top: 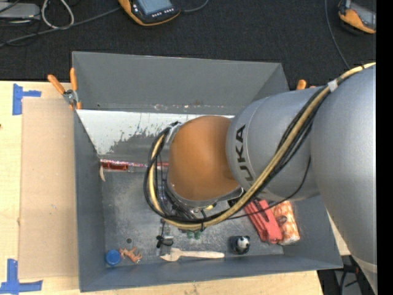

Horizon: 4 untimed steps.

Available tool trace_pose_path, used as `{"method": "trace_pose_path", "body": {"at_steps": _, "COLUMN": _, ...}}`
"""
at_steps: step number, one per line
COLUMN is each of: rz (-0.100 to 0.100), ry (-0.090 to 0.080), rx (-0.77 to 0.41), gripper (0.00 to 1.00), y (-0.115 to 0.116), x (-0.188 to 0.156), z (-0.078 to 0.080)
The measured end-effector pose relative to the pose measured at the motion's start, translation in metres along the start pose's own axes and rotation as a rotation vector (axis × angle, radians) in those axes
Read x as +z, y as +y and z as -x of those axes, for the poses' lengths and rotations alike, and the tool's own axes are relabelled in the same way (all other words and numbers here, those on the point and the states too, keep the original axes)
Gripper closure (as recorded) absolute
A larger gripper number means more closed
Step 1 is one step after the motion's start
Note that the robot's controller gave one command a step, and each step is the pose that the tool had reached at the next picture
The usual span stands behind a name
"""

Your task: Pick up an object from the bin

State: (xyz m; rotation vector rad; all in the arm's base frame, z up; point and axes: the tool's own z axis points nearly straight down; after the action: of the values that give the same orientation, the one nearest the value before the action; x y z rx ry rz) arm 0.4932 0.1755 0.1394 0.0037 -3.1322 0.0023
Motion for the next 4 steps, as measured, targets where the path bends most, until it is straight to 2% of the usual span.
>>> {"method": "trace_pose_path", "body": {"at_steps": 1, "rz": 0.001, "ry": -0.007, "rx": 0.004, "gripper": 0.00, "y": -0.001, "x": -0.004, "z": 0.002}}
{"method": "trace_pose_path", "body": {"at_steps": 2, "rz": 0.003, "ry": -0.007, "rx": 0.054, "gripper": 0.00, "y": -0.059, "x": 0.038, "z": -0.008}}
{"method": "trace_pose_path", "body": {"at_steps": 3, "rz": 0.006, "ry": -0.011, "rx": 0.145, "gripper": 0.00, "y": -0.111, "x": 0.070, "z": 0.009}}
{"method": "trace_pose_path", "body": {"at_steps": 4, "rz": 0.003, "ry": -0.003, "rx": 0.236, "gripper": 0.00, "y": -0.138, "x": 0.064, "z": 0.018}}
